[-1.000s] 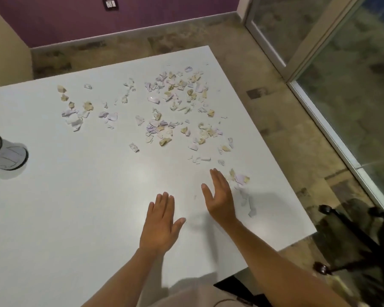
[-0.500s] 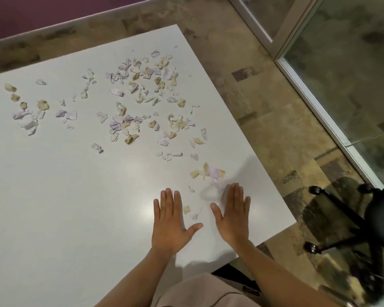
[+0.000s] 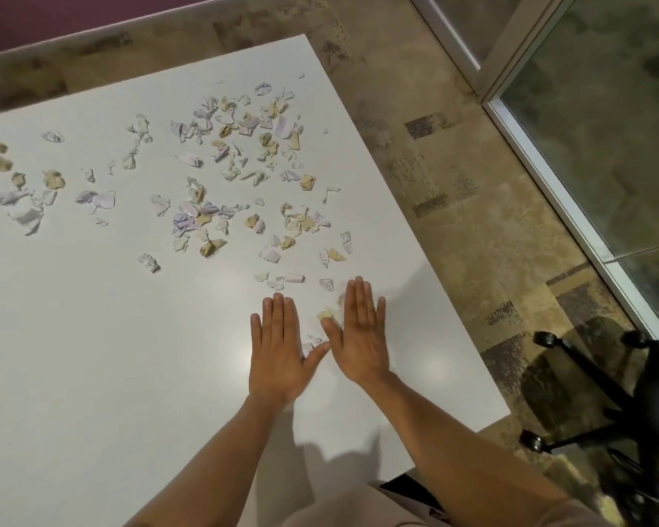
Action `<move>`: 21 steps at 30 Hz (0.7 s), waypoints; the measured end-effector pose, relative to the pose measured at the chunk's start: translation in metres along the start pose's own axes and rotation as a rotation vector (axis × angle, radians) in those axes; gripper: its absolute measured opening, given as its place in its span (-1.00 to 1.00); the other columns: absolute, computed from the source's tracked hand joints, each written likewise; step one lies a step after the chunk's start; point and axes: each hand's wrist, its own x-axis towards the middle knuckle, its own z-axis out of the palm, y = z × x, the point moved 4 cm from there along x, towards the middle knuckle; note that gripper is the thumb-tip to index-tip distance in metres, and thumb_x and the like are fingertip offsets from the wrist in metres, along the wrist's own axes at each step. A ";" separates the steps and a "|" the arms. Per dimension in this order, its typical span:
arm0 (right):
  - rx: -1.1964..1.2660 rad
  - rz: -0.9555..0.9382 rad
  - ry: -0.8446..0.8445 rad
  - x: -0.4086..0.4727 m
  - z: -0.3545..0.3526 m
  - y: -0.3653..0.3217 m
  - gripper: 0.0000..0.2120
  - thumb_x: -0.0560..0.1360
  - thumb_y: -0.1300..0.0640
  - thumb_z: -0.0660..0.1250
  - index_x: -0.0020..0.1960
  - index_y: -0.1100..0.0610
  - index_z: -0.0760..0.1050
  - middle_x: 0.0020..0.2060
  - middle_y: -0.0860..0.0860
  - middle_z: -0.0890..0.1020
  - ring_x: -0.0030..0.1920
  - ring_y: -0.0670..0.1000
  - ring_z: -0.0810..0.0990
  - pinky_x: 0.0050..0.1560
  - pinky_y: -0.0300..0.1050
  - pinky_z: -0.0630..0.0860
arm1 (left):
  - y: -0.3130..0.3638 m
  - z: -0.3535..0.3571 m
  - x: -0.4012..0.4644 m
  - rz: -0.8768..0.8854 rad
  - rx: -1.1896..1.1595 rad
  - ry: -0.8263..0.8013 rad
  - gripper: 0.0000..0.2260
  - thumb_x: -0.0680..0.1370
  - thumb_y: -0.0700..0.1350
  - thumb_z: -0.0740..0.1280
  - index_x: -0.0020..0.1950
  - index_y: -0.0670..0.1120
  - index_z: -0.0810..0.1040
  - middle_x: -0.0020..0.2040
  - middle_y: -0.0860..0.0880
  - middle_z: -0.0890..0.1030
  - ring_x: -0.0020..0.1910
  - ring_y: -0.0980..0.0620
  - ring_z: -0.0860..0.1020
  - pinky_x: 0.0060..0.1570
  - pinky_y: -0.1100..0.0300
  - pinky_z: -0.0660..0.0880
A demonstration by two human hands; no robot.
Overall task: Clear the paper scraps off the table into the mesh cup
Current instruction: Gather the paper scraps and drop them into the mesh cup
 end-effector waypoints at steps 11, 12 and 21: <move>0.146 0.074 0.144 0.072 -0.047 0.029 -0.31 0.55 -0.22 0.20 0.51 0.20 0.20 0.47 0.14 0.32 0.47 0.13 0.28 0.44 -0.01 0.23 | -0.067 -0.080 0.065 -0.234 -0.258 0.324 -0.24 0.53 0.33 0.15 0.52 -0.20 0.21 0.56 -0.19 0.15 0.56 -0.17 0.05 0.49 -0.17 0.11; 0.153 0.055 0.134 0.079 -0.048 0.026 -0.30 0.55 -0.21 0.21 0.51 0.21 0.19 0.48 0.15 0.31 0.48 0.13 0.28 0.45 0.00 0.23 | -0.074 -0.086 0.071 -0.262 -0.286 0.369 -0.27 0.52 0.32 0.19 0.47 -0.20 0.28 0.51 -0.23 0.22 0.53 -0.22 0.12 0.44 -0.21 0.18; 0.085 -0.201 0.014 0.114 -0.047 0.005 -0.29 0.57 -0.19 0.10 0.54 0.23 0.09 0.53 0.15 0.16 0.55 0.11 0.07 0.54 0.02 -0.05 | -0.099 -0.090 0.112 -0.285 -0.074 0.157 -0.26 0.50 0.40 0.02 0.46 -0.13 0.28 0.46 -0.24 0.27 0.46 -0.29 0.18 0.35 -0.30 0.21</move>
